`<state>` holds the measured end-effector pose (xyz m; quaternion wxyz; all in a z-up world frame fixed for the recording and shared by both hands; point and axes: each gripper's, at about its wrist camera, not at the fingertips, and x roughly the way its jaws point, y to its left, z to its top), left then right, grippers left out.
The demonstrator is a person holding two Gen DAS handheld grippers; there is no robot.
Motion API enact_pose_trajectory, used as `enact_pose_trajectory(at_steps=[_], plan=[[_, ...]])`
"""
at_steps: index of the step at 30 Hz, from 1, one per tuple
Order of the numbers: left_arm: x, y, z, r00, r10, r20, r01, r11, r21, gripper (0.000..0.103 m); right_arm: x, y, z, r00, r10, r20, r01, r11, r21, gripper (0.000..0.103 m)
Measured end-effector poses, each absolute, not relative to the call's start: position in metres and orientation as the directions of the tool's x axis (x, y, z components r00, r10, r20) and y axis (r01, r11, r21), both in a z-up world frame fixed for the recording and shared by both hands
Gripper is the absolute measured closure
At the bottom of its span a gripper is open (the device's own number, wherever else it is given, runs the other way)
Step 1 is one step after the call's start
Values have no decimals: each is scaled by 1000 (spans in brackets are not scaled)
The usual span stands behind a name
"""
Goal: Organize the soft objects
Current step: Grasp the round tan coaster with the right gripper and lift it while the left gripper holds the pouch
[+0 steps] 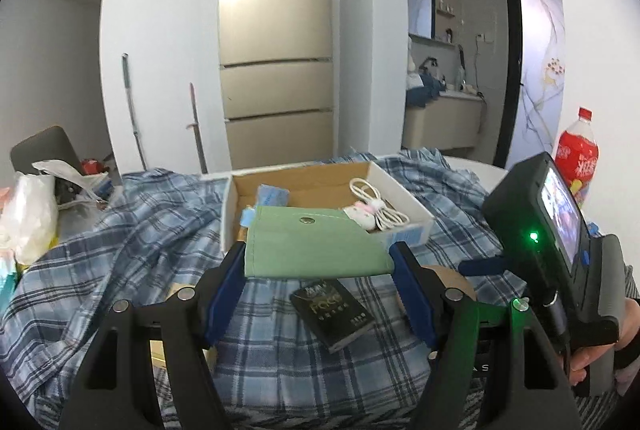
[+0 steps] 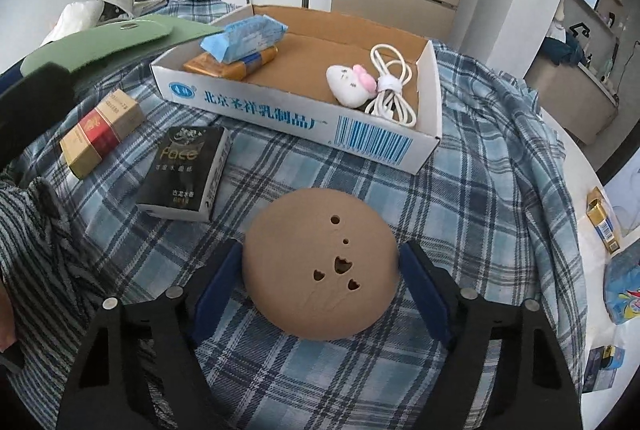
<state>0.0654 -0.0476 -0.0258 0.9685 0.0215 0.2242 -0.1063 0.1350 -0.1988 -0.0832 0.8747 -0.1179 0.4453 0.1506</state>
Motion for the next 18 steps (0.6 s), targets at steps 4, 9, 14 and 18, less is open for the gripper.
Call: enact_pose_trajectory(at_steps=[4, 9, 14, 18], plan=[[61, -44, -22, 894, -185, -408, 201, 979, -3, 30, 127, -200, -75, 598, 178, -782, -369, 927, -70, 59], [60, -44, -22, 896, -185, -403, 204, 979, 3, 30, 128, -206, -72, 607, 184, -773, -348, 936, -50, 38], [62, -47, -23, 892, -184, -413, 206, 978, 9, 30, 135, -213, -77, 596, 135, -791, -295, 954, -59, 8], [65, -48, -25, 882, -187, -432, 211, 978, 7, 30, 143, -211, -88, 542, 108, -833, -294, 953, -68, 8]])
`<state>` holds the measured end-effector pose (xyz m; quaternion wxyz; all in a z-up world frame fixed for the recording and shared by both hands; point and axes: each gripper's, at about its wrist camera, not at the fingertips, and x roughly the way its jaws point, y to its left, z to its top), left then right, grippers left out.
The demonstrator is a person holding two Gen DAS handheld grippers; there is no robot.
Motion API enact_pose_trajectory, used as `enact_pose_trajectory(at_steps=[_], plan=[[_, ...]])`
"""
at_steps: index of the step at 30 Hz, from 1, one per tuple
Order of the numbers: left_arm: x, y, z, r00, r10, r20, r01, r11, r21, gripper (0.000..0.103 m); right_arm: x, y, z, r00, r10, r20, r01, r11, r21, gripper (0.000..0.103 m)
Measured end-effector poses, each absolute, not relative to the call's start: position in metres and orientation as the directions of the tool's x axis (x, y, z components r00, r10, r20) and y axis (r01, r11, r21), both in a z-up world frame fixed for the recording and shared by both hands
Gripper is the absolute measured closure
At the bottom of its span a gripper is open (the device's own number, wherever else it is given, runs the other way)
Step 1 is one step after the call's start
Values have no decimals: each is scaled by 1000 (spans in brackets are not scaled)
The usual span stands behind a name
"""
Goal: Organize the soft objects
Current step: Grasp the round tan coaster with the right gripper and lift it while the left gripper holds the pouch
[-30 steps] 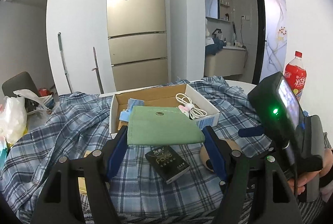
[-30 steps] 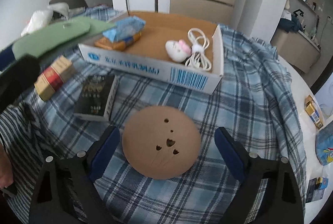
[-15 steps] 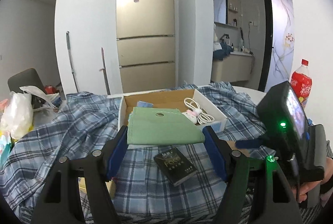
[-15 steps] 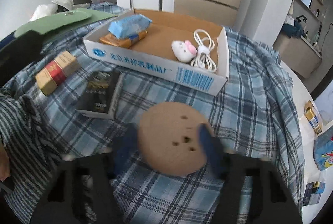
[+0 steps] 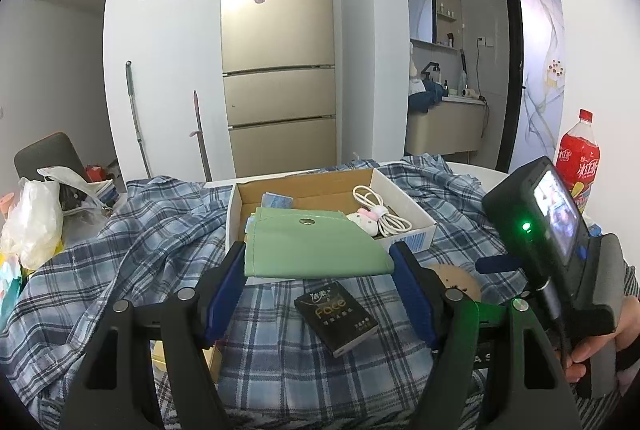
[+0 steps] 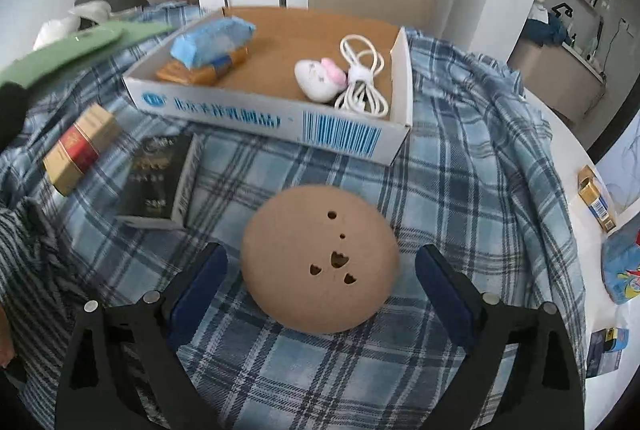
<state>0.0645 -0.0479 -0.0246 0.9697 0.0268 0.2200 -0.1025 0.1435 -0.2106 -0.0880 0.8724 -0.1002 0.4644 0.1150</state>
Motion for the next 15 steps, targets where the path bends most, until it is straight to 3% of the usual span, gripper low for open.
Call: enact_pose_trajectory(at_steps=[10, 12, 15], plan=[[68, -50, -27, 874, -192, -447, 219, 976, 9, 30, 146, -206, -96, 503, 118, -856, -313, 948, -53, 13], [68, -51, -27, 874, -192, -446, 219, 976, 10, 30, 146, -207, -96, 507, 111, -855, -308, 949, -59, 20], [68, -51, -27, 874, -192, -446, 219, 976, 9, 30, 146, -208, -95, 511, 121, -851, -307, 950, -50, 22]])
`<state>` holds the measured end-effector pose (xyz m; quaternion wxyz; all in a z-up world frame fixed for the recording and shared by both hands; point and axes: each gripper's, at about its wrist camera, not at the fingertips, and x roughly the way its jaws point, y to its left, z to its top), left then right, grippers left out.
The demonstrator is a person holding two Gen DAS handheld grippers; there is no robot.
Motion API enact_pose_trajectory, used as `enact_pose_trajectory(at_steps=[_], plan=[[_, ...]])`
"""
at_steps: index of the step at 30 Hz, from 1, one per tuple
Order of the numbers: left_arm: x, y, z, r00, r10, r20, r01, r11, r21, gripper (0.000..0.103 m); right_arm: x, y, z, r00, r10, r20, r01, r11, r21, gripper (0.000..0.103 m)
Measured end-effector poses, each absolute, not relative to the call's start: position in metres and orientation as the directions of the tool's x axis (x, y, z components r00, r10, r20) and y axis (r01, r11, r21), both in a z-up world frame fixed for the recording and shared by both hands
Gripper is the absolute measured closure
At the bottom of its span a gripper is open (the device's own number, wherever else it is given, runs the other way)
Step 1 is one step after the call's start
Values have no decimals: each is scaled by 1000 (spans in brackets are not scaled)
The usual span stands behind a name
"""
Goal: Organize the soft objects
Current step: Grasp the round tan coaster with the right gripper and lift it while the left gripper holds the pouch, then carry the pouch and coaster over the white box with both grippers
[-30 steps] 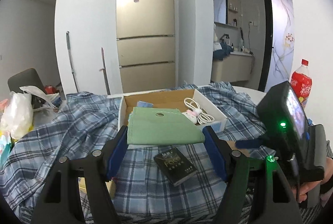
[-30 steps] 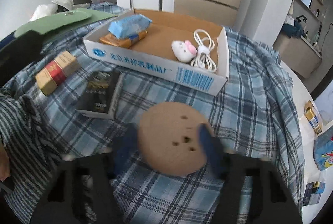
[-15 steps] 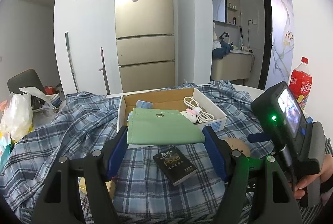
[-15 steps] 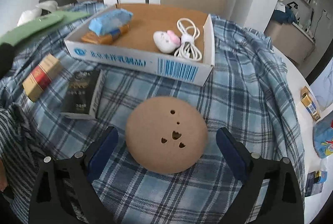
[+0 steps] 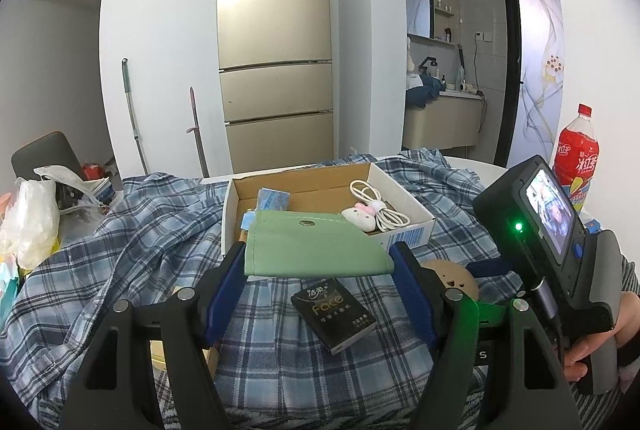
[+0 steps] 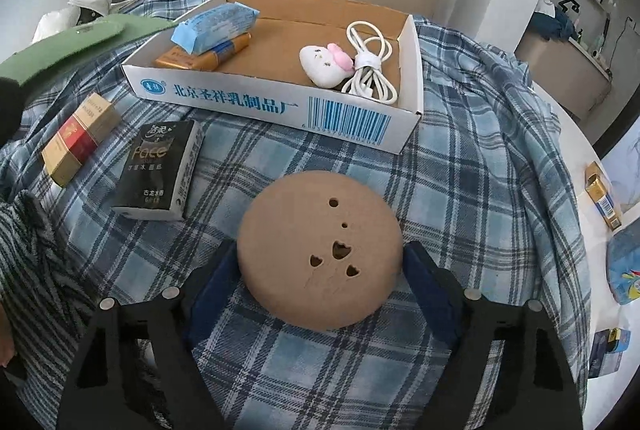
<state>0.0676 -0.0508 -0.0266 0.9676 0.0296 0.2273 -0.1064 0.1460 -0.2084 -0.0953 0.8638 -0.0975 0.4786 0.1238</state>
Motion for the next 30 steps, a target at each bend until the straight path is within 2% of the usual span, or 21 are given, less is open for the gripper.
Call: enact_pose_trajectory(at_steps=[7, 16, 23, 30], plan=[[65, -50, -24, 882, -190, -431, 217, 976, 12, 30, 134, -214, -75, 600, 179, -780, -314, 949, -24, 24], [59, -50, -22, 890, -187, -415, 219, 975, 29, 30, 106, -231, -37, 752, 291, -591, -318, 946, 62, 24], [56, -51, -20, 897, -189, -399, 220, 975, 34, 30, 83, -229, -17, 855, 277, -438, -302, 953, 13, 24], [50, -56, -18, 906, -189, -378, 228, 972, 61, 30, 75, -223, -13, 878, 259, -402, -302, 952, -46, 24]])
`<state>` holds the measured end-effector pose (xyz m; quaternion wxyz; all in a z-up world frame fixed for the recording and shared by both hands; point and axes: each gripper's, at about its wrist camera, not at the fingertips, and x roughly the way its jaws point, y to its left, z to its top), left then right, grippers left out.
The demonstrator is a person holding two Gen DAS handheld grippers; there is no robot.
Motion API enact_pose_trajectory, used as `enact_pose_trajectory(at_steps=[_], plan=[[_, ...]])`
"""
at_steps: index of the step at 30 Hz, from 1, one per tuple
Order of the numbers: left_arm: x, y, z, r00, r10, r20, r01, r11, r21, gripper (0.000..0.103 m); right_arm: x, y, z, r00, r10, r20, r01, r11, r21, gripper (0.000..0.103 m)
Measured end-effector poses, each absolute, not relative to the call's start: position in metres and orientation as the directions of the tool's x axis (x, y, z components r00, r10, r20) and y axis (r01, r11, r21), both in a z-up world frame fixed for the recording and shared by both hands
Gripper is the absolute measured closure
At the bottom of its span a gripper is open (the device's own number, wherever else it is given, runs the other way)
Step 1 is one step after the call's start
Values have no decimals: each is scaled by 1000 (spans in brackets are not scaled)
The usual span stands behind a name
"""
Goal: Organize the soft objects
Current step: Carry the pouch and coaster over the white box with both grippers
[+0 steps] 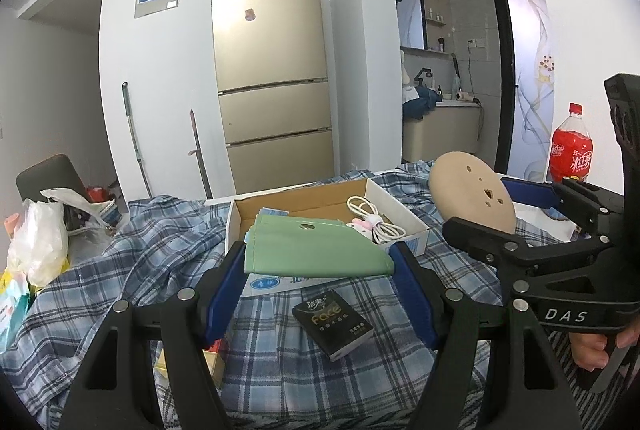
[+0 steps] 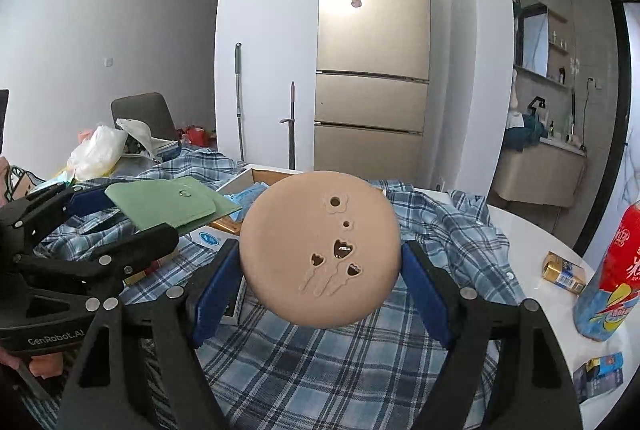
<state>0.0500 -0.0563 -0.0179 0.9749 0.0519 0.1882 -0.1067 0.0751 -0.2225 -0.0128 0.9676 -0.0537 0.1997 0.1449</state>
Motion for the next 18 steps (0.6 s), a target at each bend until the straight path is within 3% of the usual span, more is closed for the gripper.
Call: enact_pose_trajectory(at_steps=[12, 18], plan=[[49, -53, -16, 911, -181, -372, 214, 976, 50, 30, 68, -228, -11, 891, 266, -369, -302, 953, -42, 24], [42, -48, -9, 934, -162, -318, 187, 981, 48, 30, 61, -228, -6, 911, 246, -332, -281, 958, -61, 23]])
